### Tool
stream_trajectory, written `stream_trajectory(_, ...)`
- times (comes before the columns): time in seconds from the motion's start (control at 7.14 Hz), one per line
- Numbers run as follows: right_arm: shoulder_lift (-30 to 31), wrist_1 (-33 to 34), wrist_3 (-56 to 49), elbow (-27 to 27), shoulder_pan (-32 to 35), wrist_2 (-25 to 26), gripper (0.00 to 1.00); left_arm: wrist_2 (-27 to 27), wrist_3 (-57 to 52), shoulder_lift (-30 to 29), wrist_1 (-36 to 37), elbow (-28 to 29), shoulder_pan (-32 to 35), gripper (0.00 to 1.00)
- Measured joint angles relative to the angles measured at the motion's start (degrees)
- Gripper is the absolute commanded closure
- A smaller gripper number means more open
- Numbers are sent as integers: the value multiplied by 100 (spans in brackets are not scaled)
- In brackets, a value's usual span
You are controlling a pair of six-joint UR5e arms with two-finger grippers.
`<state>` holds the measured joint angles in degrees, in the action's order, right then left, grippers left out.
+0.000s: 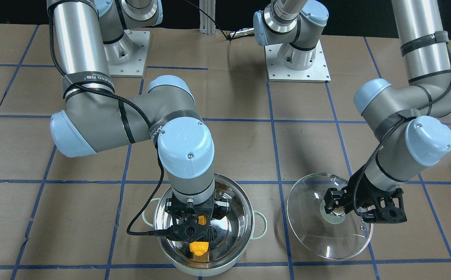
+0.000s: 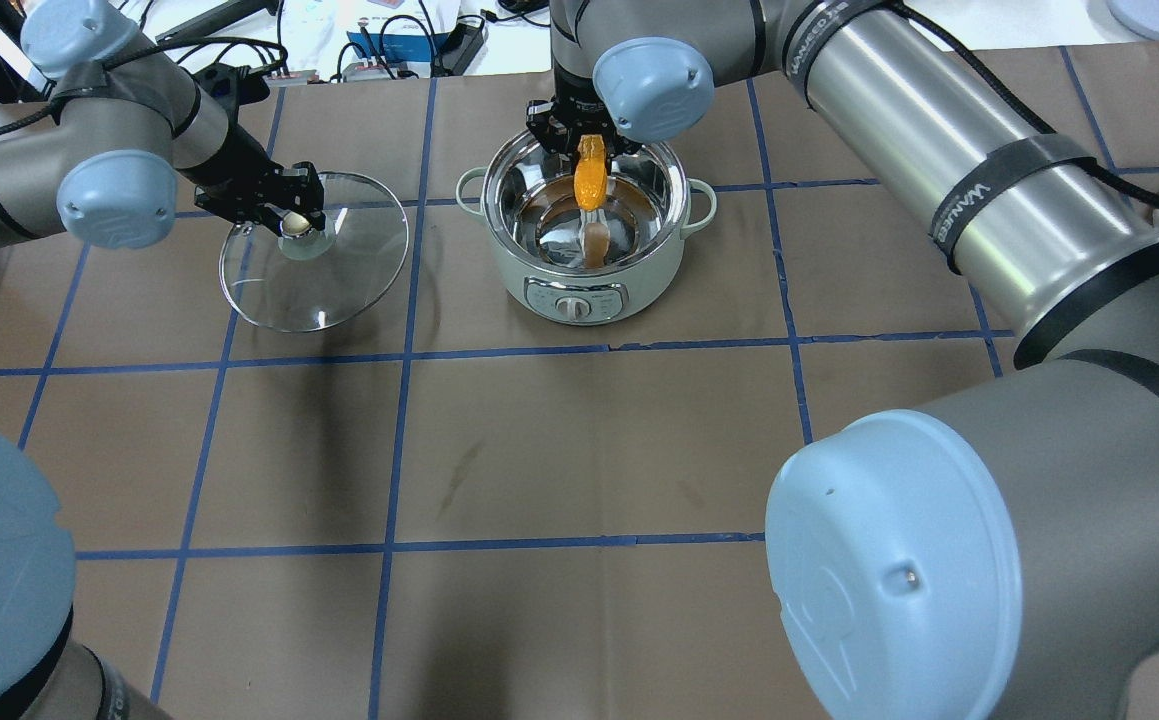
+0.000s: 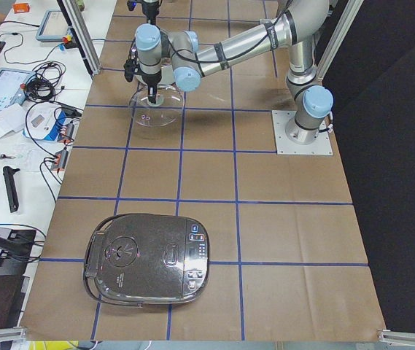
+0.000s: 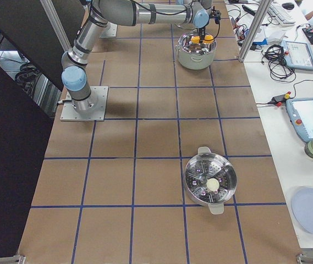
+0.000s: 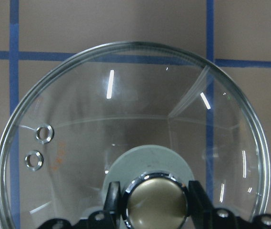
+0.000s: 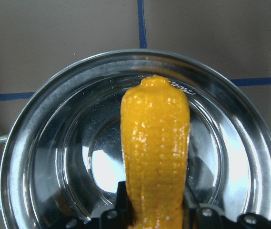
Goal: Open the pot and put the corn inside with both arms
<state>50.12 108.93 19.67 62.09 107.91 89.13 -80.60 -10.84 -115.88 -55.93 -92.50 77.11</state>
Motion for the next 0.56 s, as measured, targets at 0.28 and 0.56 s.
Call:
stream_trajectory(0.28,-184,365,-68,236,39,18,69,-1,62,-234,279,-112,-25,0)
stream_trajectory(0.56,-322,620,-179,415,44,40,3,-56,248,-241,233,-37,-6,0)
